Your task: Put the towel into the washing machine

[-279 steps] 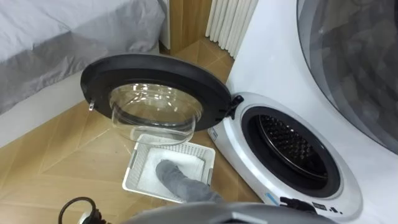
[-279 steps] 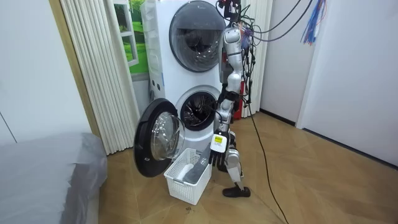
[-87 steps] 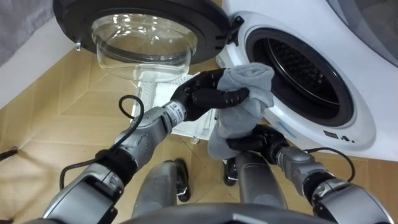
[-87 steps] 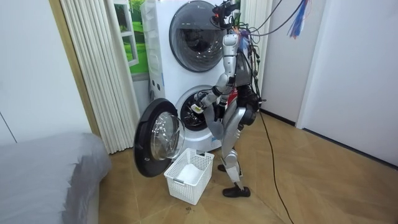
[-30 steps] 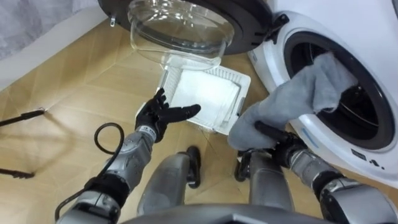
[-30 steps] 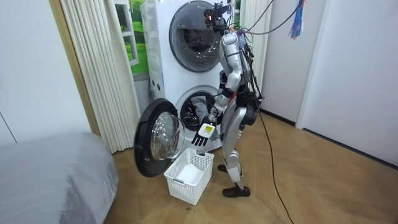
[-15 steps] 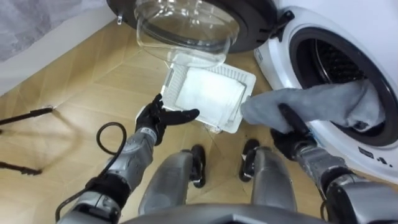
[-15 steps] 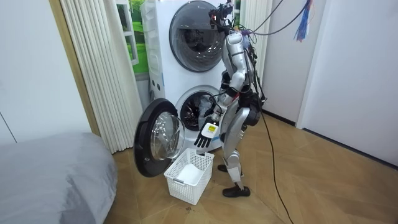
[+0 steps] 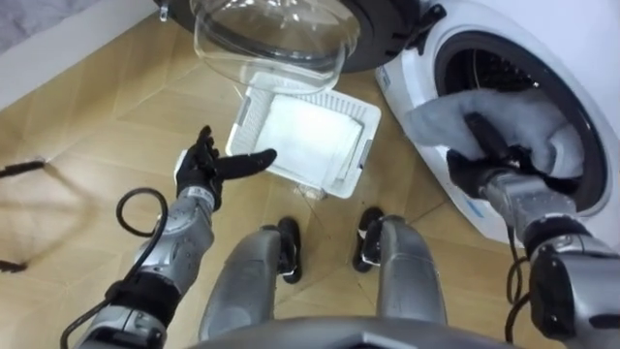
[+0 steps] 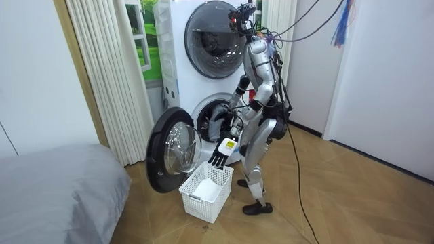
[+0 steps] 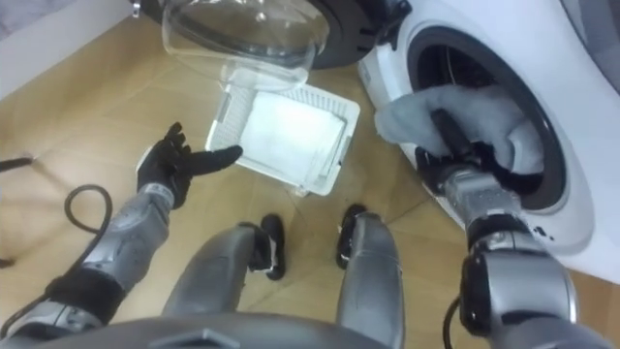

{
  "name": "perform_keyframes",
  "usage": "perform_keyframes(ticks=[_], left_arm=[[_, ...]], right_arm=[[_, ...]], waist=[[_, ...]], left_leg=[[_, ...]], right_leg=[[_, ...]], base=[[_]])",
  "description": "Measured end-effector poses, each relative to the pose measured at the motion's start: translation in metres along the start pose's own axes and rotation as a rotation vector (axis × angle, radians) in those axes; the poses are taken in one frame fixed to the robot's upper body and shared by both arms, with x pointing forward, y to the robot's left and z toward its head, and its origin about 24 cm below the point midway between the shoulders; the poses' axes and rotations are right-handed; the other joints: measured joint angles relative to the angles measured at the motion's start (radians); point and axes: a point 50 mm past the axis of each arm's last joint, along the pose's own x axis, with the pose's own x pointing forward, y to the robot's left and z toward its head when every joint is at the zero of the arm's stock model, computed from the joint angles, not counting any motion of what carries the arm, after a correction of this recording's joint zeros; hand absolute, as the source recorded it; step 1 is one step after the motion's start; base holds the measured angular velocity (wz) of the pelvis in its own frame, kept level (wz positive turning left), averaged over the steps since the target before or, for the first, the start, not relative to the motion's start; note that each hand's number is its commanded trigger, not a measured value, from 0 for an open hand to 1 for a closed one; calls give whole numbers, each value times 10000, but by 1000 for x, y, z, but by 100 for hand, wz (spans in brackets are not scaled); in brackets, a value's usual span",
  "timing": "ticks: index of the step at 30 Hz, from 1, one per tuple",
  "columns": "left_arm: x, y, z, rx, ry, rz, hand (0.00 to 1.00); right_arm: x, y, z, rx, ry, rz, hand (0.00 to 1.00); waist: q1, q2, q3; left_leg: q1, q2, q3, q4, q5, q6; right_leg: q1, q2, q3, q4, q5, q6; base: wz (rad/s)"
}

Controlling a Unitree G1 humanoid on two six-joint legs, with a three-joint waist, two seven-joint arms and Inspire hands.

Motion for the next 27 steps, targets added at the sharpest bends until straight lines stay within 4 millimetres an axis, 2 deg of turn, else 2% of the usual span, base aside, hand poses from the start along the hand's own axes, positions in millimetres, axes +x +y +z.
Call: perform_keyframes(ticks=[6, 15, 16, 17, 23, 27], left_arm=[[0, 1, 11, 52, -536, 535, 0], [3, -2, 23, 358, -1042, 756, 0], [3, -3, 24, 385, -1065, 751, 0], [3, -3, 24, 424, -1111, 741, 0], [3, -4, 25, 501, -1172, 709, 0], [3, -4, 25, 593, -1211, 705, 0]], right_arm=[[-2, 4, 5, 710, -26, -1078, 100], [-4, 5, 7, 1475, 165, -2345, 100], [-4, 4, 7, 1487, 173, -2431, 89], [-4, 4, 8, 1528, 191, -2585, 0], [-6, 2, 12, 2029, 191, -3121, 0], [-8, -2, 24, 2882, -397, -3426, 0]], waist=[[-276, -32, -3], [-452, -37, 1], [-453, -39, 2], [-454, -39, 2], [-456, -34, 1], [-455, -29, -2]], left_leg=[[-252, -103, 87, 74, -88, 175], [-402, -96, 259, 282, -98, 197], [-405, -98, 260, 295, -99, 199], [-404, -98, 260, 307, -120, 234], [-471, -78, 249, 305, -149, 274], [-600, -62, 243, 323, -148, 276]], right_leg=[[-226, -153, 42, 131, -50, 176], [-365, -228, 68, 299, -117, 244], [-365, -234, 68, 292, -128, 246], [-366, -236, 67, 310, -149, 248], [-399, -231, 60, 358, -161, 253], [-521, -222, 63, 356, -147, 257]], base=[[7], [1], [4], [5], [1], [0]])
